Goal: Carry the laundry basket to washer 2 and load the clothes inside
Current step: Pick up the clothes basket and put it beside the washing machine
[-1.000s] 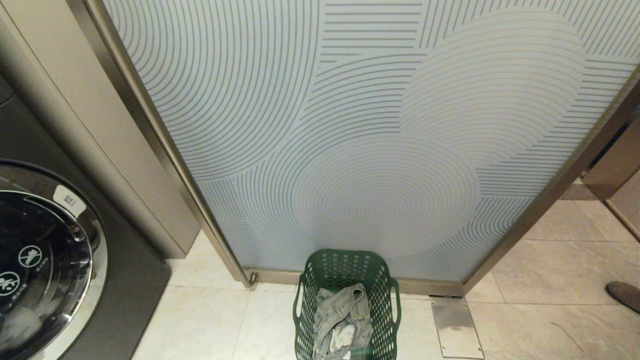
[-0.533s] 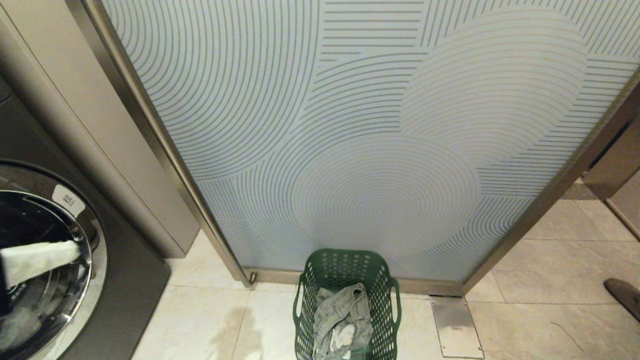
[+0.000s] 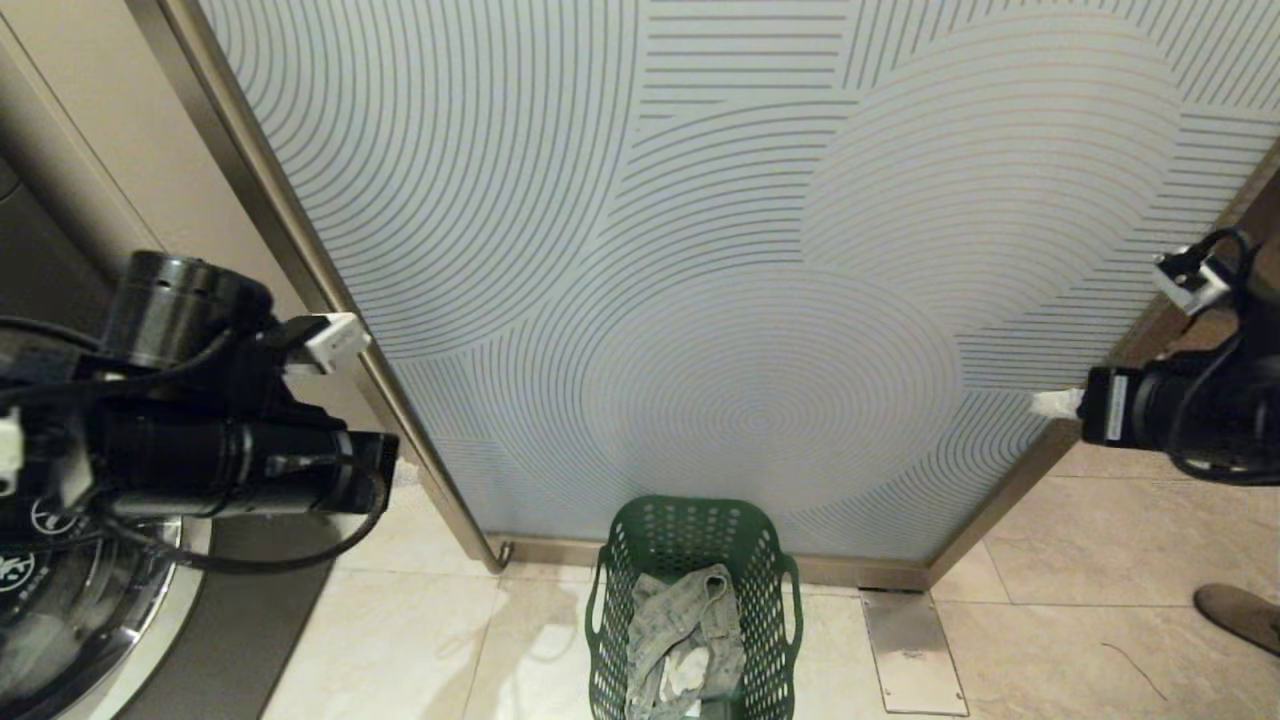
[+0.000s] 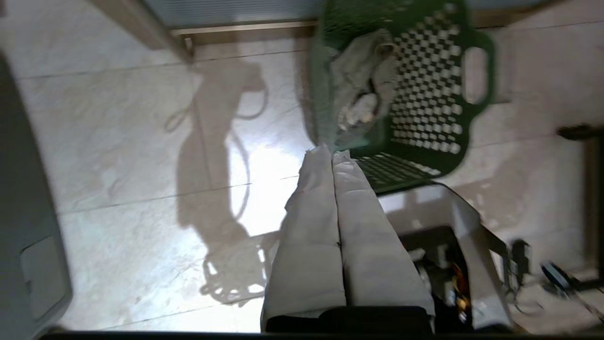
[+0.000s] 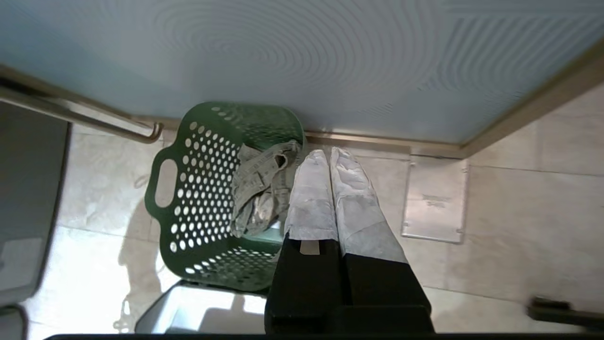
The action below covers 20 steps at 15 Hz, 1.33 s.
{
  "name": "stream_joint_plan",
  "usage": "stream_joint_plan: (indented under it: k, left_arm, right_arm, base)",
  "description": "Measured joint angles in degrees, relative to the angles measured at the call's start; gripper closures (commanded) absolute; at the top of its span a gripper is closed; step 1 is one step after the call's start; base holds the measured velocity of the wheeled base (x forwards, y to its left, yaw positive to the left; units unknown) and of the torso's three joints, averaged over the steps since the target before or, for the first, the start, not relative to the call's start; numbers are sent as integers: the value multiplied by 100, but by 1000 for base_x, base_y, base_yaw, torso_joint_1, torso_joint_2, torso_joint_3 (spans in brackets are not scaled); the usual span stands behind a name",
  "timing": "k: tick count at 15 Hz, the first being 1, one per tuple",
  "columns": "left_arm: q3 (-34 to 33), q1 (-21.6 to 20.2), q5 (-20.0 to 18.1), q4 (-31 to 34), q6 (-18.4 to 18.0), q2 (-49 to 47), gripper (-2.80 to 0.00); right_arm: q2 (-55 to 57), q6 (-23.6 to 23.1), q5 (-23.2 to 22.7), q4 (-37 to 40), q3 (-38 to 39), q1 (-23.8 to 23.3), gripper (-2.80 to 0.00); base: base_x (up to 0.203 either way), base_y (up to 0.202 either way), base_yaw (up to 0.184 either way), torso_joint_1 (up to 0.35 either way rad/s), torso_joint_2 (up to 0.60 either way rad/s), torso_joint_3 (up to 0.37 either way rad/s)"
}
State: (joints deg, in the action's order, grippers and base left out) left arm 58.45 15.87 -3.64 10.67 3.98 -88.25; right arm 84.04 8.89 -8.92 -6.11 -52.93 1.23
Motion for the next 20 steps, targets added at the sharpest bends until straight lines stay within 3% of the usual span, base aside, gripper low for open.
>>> stream_joint_plan:
  k: [5, 8, 14, 18, 20]
  left_arm:
    - [-3, 46, 632, -864, 39, -1201, 0]
    - [-238, 54, 664, -1216, 48, -1539, 0]
    - [-753, 159, 480, -1827, 154, -2167, 0]
    - [-913, 793, 359, -2317, 871, -2760, 0]
    - [-1052, 1058, 364, -2600, 979, -3022, 0]
  right_arm:
    - [1557, 165, -6, -1945, 604, 196, 0]
    - [2452, 431, 108, -2839, 691, 587, 0]
    - [3604, 563, 234, -3371, 937, 1218, 0]
    - [4093, 612, 232, -3504, 958, 1261, 0]
    - [4277, 664, 223, -3525, 958, 1265, 0]
  base:
    - [0, 0, 0, 0, 0, 0]
    - [0, 0, 0, 0, 0, 0]
    - [0, 0, 0, 0, 0, 0]
    - [0, 0, 0, 0, 0, 0]
    - [0, 0, 0, 0, 0, 0]
